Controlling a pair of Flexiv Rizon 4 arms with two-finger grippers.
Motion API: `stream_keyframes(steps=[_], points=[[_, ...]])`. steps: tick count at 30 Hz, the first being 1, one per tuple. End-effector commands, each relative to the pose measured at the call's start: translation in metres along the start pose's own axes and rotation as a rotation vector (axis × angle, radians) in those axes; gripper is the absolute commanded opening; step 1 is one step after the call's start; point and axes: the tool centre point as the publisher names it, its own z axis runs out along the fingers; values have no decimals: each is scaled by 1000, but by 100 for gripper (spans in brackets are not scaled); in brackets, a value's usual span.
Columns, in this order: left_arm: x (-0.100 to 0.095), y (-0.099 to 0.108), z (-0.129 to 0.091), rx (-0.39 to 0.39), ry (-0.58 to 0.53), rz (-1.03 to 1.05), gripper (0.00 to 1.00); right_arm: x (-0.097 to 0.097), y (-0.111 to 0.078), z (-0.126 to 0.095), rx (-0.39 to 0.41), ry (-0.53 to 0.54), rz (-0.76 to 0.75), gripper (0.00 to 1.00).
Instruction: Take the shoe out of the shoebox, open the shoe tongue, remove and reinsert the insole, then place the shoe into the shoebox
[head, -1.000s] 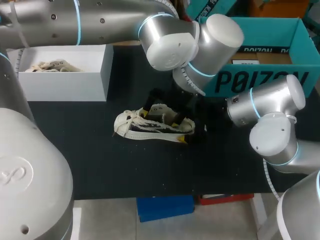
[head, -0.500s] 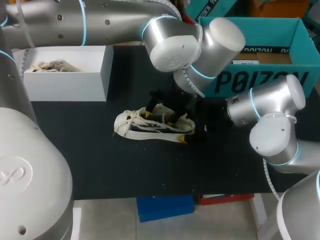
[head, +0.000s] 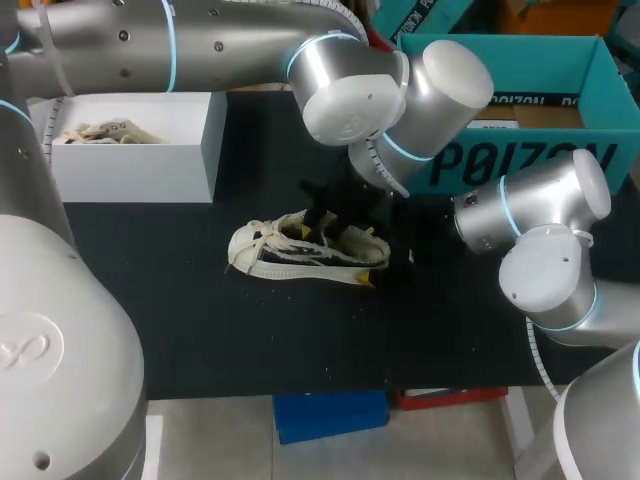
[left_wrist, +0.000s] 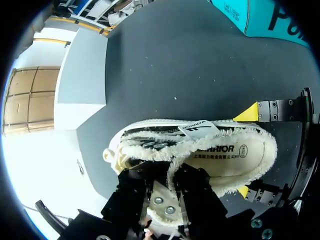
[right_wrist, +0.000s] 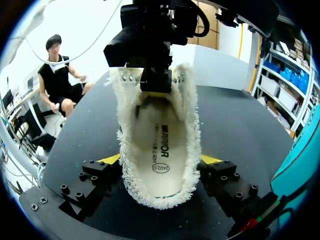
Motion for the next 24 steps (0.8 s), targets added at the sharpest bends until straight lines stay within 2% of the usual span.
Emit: stream_keyframes(steps=[1,13,18,24], points=[[-1,2,0,7,-5,7,0,0,-1,0,1,-1,1,0],[-5,5,-15,49,31,-2,0,0,-1,0,1,-1,1,0],[-18,4,-28,87,55,-41,0,0,-1,0,1,-1,1,0],[-39,8,-31,104,74,-96,0,0,-1,0,1,-1,1,0]])
